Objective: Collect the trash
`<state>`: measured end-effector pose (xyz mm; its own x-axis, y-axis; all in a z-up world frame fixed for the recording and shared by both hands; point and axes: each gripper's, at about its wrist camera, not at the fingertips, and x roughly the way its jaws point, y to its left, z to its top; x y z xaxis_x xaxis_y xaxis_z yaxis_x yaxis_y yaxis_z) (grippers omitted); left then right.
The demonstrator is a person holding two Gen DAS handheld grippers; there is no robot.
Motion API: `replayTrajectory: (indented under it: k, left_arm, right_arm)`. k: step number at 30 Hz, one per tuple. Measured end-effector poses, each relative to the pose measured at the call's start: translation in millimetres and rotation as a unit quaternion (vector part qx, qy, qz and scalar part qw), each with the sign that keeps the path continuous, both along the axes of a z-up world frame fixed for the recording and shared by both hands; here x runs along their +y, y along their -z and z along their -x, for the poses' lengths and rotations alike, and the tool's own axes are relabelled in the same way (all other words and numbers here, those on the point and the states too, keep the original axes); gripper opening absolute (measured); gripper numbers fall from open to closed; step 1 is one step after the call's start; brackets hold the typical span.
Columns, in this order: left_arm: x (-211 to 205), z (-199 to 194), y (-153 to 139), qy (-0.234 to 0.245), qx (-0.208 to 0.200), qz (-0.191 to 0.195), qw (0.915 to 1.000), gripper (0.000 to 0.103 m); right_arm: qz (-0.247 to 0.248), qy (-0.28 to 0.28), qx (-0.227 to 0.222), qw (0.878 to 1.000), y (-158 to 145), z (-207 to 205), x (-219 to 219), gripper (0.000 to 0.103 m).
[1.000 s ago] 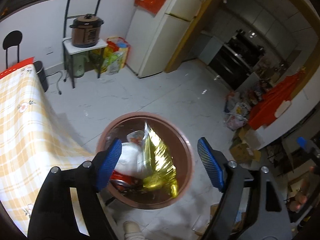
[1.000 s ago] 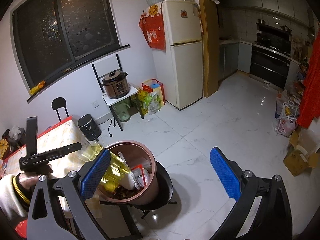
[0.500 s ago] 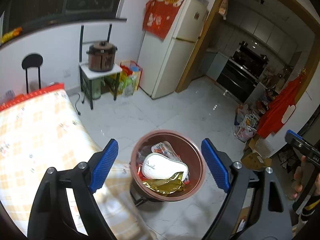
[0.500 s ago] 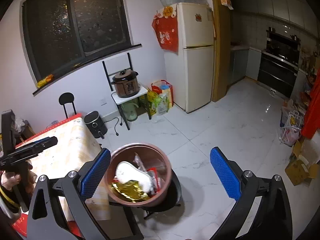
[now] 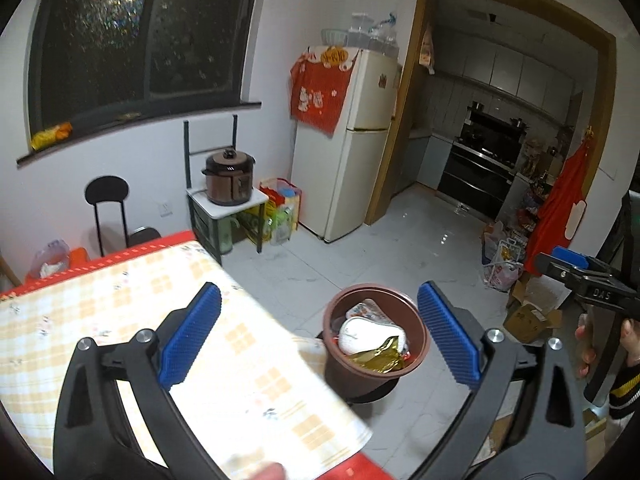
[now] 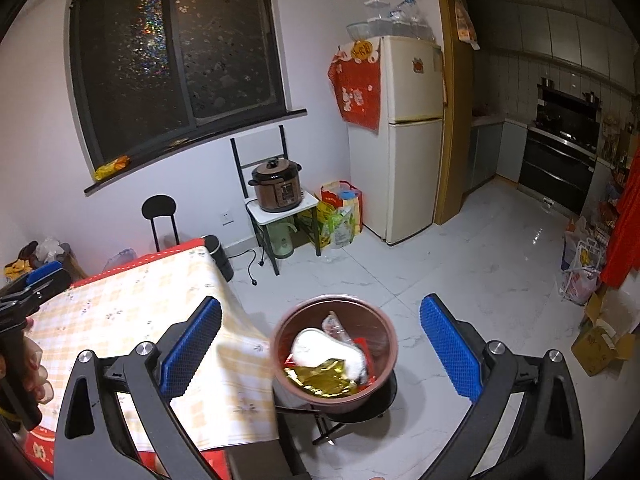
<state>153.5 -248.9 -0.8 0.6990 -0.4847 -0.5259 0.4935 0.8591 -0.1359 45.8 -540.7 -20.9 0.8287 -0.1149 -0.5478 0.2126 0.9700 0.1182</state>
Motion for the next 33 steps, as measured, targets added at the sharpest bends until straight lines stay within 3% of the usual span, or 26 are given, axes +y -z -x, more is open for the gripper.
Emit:
replayTrajectory:
  k: [15, 33]
  left_arm:
    - [110.9, 67.8, -18.1, -0.006, -0.026, -0.002, 0.9996, 0.097]
    - [162.6, 99.9, -18.4, -0.004, -0.022, -0.006, 0.9997, 0.097]
  right_arm:
    - [0.018, 0.017, -0.014, 1.0, -17.5, 60.6, 108.9, 0.098]
    - [0.022, 0.03, -0.013, 0.999, -19.0, 88.2, 165.9, 0.098]
